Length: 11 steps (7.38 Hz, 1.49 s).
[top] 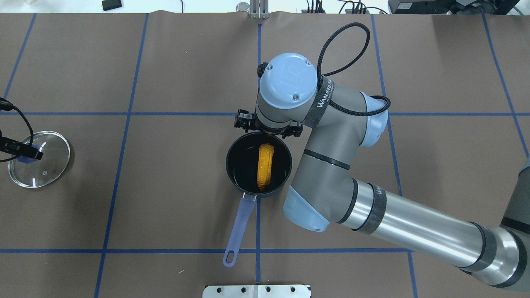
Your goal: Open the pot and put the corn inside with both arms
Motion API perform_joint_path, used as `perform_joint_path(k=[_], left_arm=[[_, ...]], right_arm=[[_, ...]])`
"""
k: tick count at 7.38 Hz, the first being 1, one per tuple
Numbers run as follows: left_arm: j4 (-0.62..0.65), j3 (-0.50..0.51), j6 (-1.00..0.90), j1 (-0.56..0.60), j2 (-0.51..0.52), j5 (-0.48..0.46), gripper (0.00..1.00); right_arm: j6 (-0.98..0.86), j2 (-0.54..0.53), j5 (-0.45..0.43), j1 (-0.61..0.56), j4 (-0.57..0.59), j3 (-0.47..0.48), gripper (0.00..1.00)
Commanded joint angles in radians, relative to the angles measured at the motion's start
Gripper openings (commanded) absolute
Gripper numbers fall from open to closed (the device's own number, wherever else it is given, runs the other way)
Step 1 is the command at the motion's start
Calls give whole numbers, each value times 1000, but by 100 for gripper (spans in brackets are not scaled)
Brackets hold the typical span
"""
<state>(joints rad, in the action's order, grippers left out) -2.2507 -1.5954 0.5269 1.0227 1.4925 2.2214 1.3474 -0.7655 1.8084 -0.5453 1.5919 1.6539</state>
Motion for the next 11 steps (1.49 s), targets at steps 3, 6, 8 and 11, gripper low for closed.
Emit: perform_joint_path(k=[3,6,8,11], left_arm=[[11,-20,-7,2,20,32,97],[165,-21,-185,190,61,196,97],[404,-18,-455,330,130,212,97],[750,18,-808,511,279,207,98]], right_arm=[[-65,-30,125,-100,0,16,100],[-401,-188,352,-382,0,81,100],[-682,-311,454,-568,2,77,100],[-1075,-446,497,-752,2,-18,100]])
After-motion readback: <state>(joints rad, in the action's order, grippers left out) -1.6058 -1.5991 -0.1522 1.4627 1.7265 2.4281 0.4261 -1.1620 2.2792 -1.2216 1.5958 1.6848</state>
